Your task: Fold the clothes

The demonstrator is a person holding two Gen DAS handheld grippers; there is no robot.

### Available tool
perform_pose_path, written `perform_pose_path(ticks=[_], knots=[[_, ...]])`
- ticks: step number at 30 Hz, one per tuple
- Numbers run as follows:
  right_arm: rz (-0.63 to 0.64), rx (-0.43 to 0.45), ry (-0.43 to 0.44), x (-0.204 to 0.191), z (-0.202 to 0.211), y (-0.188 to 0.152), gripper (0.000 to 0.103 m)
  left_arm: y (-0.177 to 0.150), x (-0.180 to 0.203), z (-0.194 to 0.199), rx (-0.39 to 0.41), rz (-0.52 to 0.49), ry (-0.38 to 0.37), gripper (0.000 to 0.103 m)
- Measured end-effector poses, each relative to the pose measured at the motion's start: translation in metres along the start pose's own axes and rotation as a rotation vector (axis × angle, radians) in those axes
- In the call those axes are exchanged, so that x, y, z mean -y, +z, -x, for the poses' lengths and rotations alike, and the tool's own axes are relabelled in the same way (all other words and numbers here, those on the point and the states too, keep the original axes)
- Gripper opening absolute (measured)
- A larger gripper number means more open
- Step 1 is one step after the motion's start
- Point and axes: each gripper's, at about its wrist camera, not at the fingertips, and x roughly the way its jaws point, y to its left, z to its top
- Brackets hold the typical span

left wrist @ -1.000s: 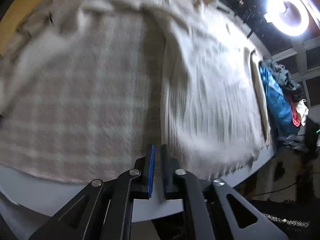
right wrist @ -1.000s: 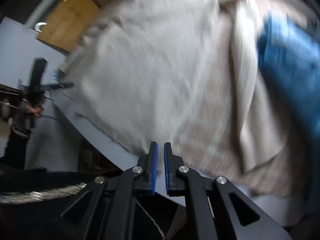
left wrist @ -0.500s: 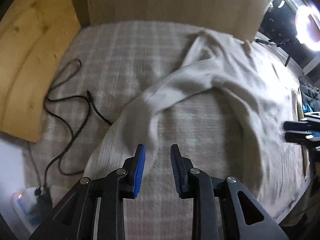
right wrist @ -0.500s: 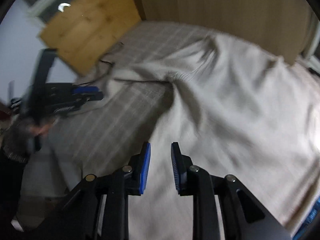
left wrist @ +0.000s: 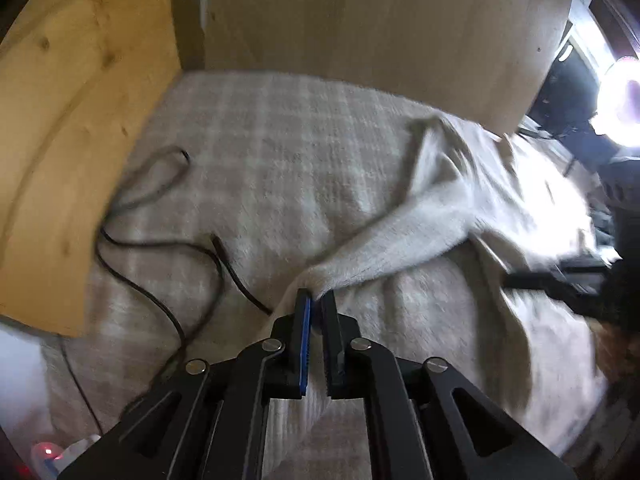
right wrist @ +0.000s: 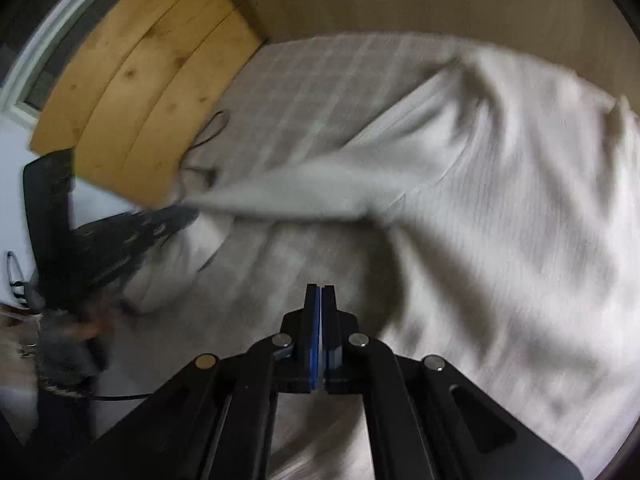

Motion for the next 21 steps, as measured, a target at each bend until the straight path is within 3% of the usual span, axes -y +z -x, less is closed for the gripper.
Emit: perform_pose_path(ticks=[2,4,7,8,9,13,17,20,21], knots=[[0.002,-0.04,-0.002,-0.001,0.0,0.005,0.004,-0.007,-0.002,0.01,-0.002,-0.011,-0.012,0.01],[0.028,-0.011,0.007,-0.006,0.021,0.008,0.006,-0.019,-0.007,0.03,0.025,-0.006,-0.028,0.011],[0.1,0.065,-0.008,-0.021,0.05,0.017,0.028,-0.046,-0.01,0.057,0.046,0.013,-0.031,0.012],[0.14,0.085,-0.013,-0.028,0.055,0.021,0.042,-0.056,-0.011,0.065,0.051,0.018,-0.03,0.014],[0.193,0.091,-0.023,-0.037,0.054,0.024,0.049,-0.065,-0.012,0.073,0.055,0.023,-0.028,0.018],[0.382,0.086,-0.075,-0.082,0.012,0.033,0.049,-0.103,-0.008,0.101,0.055,0.057,-0.028,0.021],[0.665,0.097,-0.199,-0.138,-0.042,0.028,0.049,-0.13,-0.015,0.114,0.031,0.125,-0.038,0.021],[0.786,0.116,-0.254,-0.16,-0.06,0.024,0.048,-0.143,-0.022,0.117,0.029,0.16,-0.024,0.021],[0.793,0.091,-0.237,-0.163,-0.064,0.027,0.037,-0.148,-0.024,0.119,0.028,0.171,-0.019,0.021]])
